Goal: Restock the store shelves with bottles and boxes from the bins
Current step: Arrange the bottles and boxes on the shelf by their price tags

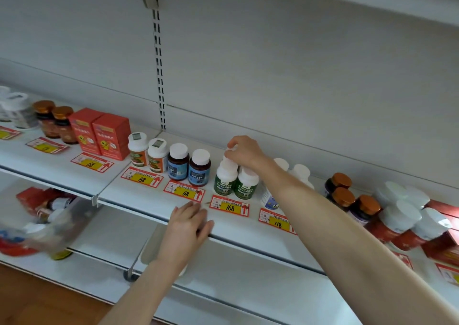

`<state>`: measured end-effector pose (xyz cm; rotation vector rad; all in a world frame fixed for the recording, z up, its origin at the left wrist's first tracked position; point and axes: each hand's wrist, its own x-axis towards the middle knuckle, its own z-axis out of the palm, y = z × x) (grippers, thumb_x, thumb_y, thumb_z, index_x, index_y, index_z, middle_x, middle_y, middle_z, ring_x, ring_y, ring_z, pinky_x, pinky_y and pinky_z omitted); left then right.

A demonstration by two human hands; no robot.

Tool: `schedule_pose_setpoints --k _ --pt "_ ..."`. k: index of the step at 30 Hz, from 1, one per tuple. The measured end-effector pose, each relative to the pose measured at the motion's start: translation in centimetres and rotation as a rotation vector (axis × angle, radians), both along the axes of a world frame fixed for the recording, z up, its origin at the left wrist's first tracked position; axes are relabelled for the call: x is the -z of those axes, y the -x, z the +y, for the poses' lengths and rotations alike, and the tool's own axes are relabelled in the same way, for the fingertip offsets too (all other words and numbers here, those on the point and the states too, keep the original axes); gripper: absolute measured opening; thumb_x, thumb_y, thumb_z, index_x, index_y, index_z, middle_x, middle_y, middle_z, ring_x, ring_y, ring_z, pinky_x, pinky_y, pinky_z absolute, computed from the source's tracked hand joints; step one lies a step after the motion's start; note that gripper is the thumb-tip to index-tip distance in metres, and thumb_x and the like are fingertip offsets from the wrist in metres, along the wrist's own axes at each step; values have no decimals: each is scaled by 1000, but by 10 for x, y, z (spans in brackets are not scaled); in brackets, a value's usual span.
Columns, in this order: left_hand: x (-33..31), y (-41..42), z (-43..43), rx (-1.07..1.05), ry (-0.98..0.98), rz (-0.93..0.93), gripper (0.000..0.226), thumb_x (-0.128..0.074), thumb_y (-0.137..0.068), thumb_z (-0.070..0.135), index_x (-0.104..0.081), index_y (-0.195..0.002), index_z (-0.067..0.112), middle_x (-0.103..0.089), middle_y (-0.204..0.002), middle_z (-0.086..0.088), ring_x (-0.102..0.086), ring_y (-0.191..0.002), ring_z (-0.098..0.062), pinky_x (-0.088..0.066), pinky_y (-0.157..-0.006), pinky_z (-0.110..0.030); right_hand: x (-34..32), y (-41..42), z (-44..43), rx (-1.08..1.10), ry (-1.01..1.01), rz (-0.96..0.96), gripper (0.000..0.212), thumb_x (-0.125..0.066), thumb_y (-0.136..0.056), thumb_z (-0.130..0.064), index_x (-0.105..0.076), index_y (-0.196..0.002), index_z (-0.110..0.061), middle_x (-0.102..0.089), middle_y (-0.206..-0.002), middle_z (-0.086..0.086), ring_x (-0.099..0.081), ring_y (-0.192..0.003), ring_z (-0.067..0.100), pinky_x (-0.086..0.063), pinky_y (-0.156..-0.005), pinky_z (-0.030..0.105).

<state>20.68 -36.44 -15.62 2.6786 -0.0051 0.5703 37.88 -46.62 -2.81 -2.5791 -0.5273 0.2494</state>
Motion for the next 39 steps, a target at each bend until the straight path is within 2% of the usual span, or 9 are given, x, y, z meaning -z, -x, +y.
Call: schedule_pose_setpoints --k 5,9,13,17,21,26,29,34,39 --pt "-8 0 12 84 -18 26 14 -72 -75 22 -65 -68 11 -69 -82 -8 -66 -79 -28 -56 -65 -47 -8 13 4 0 45 -78 34 -49 -93 -20 -55 -123 -5 -53 -130 11 -50 -118 26 -39 -95 32" --pt "-30 15 36 105 -109 -14 33 -44 -82 31 -70 -76 12 -71 -85 -5 -67 -80 -24 -54 -71 -39 -19 30 27 14 -74 -188 29 -47 -94 -19 -59 -119 -8 -57 -128 8 -51 -118 23 -40 -96 31" --pt "-51 47 80 83 -126 -151 38 -43 -82 31 -73 -81 8 -71 -80 -5 -68 -73 -23 -54 -70 -34 -29 59 82 -28 -193 -213 27 -48 -94 -19 -61 -115 -10 -60 -124 5 -53 -115 21 -41 -94 28" --pt "-59 92 150 58 -125 -251 52 -31 -95 36 -73 -84 7 -70 -80 -5 -66 -70 -23 -51 -70 -28 -34 100 154 -64 -267 -216 25 -50 -92 -18 -63 -112 -10 -62 -121 6 -55 -113 21 -39 -92 25" --pt "-55 140 230 -22 -138 -241 39 -43 -85 29 -72 -85 4 -70 -82 -9 -66 -70 -27 -46 -70 -30 -28 139 219 -124 -285 -277 23 -54 -89 -15 -67 -105 -7 -67 -112 9 -59 -108 23 -41 -92 28" --pt "-50 199 314 -182 -107 -173 42 -43 -82 30 -73 -88 1 -70 -81 -13 -66 -67 -30 -55 -56 -34 -16 177 297 -225 -306 -242 22 -56 -88 -12 -68 -105 -4 -68 -111 11 -59 -107 24 -41 -91 29" --pt "-43 223 353 -299 -107 -150 44 -42 -81 32 -73 -88 1 -71 -81 -11 -67 -69 -29 -54 -56 -33 -4 195 347 -303 -307 -201 23 -56 -89 -12 -67 -107 -4 -67 -114 10 -58 -110 21 -36 -89 20" --pt "-23 244 410 -429 -96 -120 39 -44 -80 29 -73 -84 3 -70 -76 -7 -66 -63 -27 -52 -55 -28 32 214 432 -468 -272 -111 24 -54 -90 -12 -66 -109 -4 -66 -115 10 -57 -111 22 -36 -90 21" --pt "3 247 481 -531 -55 44 42 -42 -81 35 -72 -90 7 -70 -79 -6 -66 -68 -27 -53 -58 -29 84 212 514 -571 -199 25 27 -53 -91 -14 -64 -114 -4 -65 -117 10 -59 -110 21 -38 -90 20"
